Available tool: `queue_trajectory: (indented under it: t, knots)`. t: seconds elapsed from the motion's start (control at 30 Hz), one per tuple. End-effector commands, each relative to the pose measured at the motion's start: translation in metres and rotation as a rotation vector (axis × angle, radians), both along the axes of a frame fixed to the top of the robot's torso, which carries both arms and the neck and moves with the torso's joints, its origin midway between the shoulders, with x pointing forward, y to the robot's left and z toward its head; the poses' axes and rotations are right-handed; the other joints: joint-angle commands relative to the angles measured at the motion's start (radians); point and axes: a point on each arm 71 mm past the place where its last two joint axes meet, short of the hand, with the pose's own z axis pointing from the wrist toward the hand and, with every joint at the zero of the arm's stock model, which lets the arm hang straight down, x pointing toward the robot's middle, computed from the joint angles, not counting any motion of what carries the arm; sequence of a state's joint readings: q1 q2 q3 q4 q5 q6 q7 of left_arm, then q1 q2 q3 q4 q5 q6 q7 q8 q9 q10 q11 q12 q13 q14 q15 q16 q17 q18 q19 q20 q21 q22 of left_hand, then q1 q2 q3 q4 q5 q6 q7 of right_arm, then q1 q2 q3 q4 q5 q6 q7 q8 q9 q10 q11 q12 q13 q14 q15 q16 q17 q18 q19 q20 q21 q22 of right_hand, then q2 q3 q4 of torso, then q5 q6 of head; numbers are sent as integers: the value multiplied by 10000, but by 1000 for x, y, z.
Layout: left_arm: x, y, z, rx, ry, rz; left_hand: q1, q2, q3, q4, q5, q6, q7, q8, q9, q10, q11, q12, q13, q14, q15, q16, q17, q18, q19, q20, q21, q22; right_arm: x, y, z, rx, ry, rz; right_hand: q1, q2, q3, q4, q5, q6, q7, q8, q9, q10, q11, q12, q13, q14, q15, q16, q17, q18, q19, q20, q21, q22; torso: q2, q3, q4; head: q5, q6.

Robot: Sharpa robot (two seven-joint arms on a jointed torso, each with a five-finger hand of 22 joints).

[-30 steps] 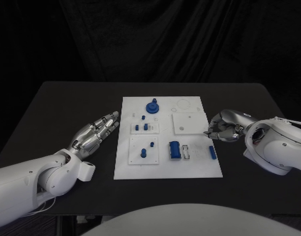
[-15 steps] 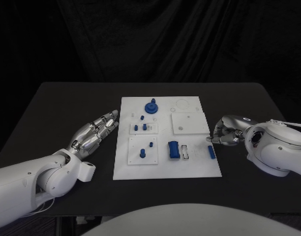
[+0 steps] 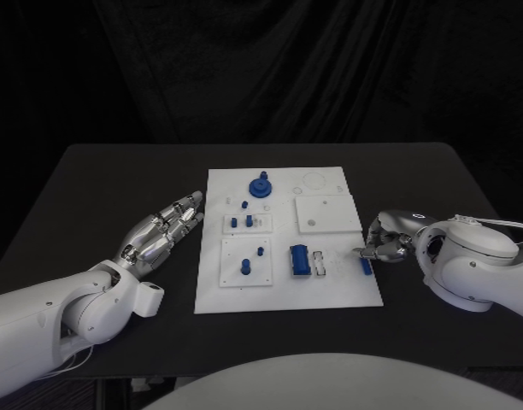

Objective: Assemble the parts on the task board

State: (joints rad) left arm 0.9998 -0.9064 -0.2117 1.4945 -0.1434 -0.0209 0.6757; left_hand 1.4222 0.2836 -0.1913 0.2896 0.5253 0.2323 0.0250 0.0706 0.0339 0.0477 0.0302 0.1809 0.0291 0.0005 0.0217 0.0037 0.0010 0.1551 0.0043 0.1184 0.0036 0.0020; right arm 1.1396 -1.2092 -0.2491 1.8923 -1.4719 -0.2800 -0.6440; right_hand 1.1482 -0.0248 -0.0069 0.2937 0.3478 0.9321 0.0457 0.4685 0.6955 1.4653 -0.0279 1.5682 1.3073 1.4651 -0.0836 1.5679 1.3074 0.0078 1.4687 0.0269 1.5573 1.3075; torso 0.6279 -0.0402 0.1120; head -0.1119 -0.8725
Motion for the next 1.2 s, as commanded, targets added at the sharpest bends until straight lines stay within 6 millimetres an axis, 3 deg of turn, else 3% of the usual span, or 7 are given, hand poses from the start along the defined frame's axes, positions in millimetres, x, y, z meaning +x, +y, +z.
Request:
queue_trajectory:
  t: [0.03, 0.37, 0.63, 0.77, 0.93, 1.0, 1.2]
  knots:
    - [1, -2, 5, -481, -525, -94, 144, 5, 2, -59, 38, -79, 32, -58, -16, -92, 10, -38, -16, -5, 88, -37, -10, 88, -26, 89, -21, -2, -2, 0, -4, -266, 184, -25, -79, -9, -64, -15, -49, 40, 23, 29, 11, 1055, 86, 26, 2635, 1057, 7, 29, 2634, -46, 960, 30, 30, 2591, -14, -14, -15, 1, -1]
    - [2, -2, 3, -435, -352, -208, 228, 20, 71, -104, 89, -128, 90, -84, -18, -125, 45, -67, -19, -5, 178, -37, -10, 126, -21, 197, -17, 3, -4, 0, -12, -366, 447, 27, 43, 17, -32, -64, 241, -58, 38, -85, -53, 1055, 94, 26, 2635, 1057, 18, 29, 2634, -39, 945, 33, 5, 2581, -21, -16, 16, -2, -1]
    - [3, -4, 1, -435, -231, -328, 296, 27, 143, -142, 134, -99, 182, -80, -10, -133, 83, -59, -17, -5, 248, -37, -10, 141, -15, 275, -12, 7, -5, 1, -15, -443, 626, 144, 505, -57, 88, -101, 950, -64, 34, -180, -124, 1055, 92, 26, 2635, 1057, 30, 29, 2634, -31, 931, 48, -18, 2572, -13, -23, 7, 8, -1]
    - [3, -5, 0, -430, -181, -377, 332, 30, 187, -166, 166, -75, 239, -72, -5, -139, 107, -65, -18, -5, 279, -37, -10, 146, -14, 309, -11, 8, -5, 2, -17, -464, 721, 249, 560, -67, 104, -106, 1027, -66, 34, -192, -132, 1055, 92, 26, 2635, 1057, 28, 29, 2634, -31, 930, 48, -19, 2571, -18, -25, 3, 27, -1]
    - [4, -6, -1, -420, -125, -427, 380, 27, 240, -208, 220, -73, 266, -73, -5, -144, 125, -64, -18, -5, 305, -37, -10, 149, -11, 337, -9, 10, -5, 6, -19, -452, 817, 417, 1030, -97, 304, -225, 1735, -95, 25, -261, -183, 1055, 83, 26, 2635, 1057, 14, 29, 2634, -17, 902, 36, -65, 2553, -22, -17, 5, 6, -1]
    - [4, -7, -2, -422, -107, -449, 406, 27, 271, -233, 251, -63, 279, -71, -4, -142, 136, -53, -16, -5, 320, -37, -10, 151, -9, 353, -7, 12, -5, 8, -20, -454, 861, 480, 1508, -108, 543, -445, 2358, -147, 14, -345, -249, 1055, 66, 26, 2635, 1057, -1, 29, 2634, -13, 893, 26, -78, 2548, -26, -17, 15, -1, -1]
    - [4, -9, -2, -457, -62, -537, 512, 15, 422, -354, 387, 74, 369, -25, 17, -113, 197, 41, -2, -5, 394, -37, -10, 152, -1, 428, -2, 17, -5, 15, -22, -415, 943, 658, 1801, -113, 771, -567, 2737, -192, 68, -514, -400, 1055, 108, 26, 2635, 1057, 31, 29, 2634, -14, 893, 40, -78, 2548, -30, -13, 15, -10, -1]
